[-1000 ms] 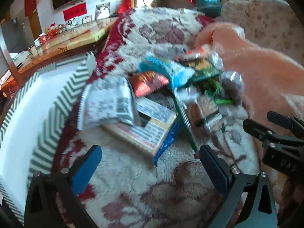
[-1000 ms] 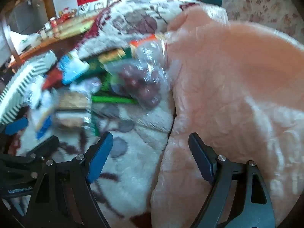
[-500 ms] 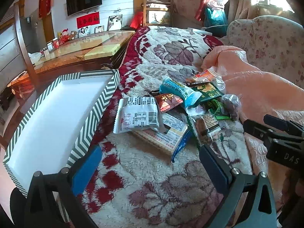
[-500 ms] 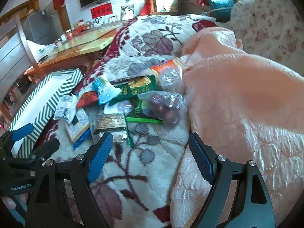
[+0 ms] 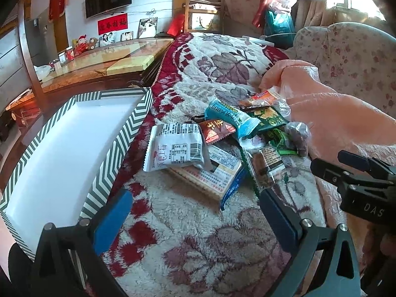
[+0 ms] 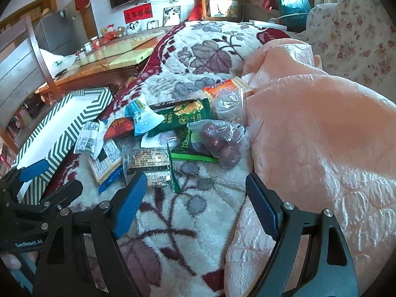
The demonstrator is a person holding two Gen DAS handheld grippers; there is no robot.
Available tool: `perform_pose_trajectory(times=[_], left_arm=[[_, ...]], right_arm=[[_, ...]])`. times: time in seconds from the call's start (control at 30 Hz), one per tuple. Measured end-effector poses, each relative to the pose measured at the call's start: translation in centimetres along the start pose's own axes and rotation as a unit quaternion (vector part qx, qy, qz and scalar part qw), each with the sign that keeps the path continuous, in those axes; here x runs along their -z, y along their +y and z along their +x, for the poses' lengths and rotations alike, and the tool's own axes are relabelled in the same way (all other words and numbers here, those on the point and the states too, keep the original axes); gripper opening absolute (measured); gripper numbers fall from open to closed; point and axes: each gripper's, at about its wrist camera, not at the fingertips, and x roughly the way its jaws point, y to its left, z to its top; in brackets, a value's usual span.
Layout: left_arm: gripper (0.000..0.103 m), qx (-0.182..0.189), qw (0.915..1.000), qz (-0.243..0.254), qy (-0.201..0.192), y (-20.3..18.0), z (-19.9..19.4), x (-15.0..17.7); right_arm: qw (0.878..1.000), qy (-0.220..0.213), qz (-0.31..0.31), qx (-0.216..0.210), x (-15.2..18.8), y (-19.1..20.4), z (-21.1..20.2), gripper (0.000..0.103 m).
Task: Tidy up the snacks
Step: 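Move both grippers over the snack pile beside the white tray, then grasp the white barcode packet with left gripper while right grasps the brown-labelled clear packet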
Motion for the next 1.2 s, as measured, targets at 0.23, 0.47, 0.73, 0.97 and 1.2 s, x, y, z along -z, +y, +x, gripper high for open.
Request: perform_pose_trajectory(times=[0.23, 0.47, 0.73, 0.97, 1.2], left_arm=[[0.103, 0.001, 0.9999, -0.007, 0.009, 0.2, 0.3, 0.1], [0.103, 0.002, 0.9999, -0.006, 0.012, 0.2, 0.5, 0.1], [0.103, 0.025, 0.9988, -0.027, 0.034, 0.9, 1.3, 0.0], [0.103, 0.047, 0.9962, -0.054, 0.049, 1.7, 2.6, -1.9], [0.103, 0.042, 0.9955, -0.051, 0.068, 2.1, 4.5, -3.3]], right_arm=[[1.0, 0.003, -0.005, 0.0, 0.1, 0.1, 0.2, 0.082], [1.0, 0.01, -0.005, 0.0, 0.2, 0.2, 0.4, 0.082], [1.0, 0.02, -0.01, 0.0, 0.4, 0.3, 0.7, 0.082], [1.0, 0.024, -0.007, -0.001, 0.2, 0.1, 0.8, 0.082], [1.0, 0.031, 0.0, -0.005, 0.1, -0.2, 1.2, 0.082]])
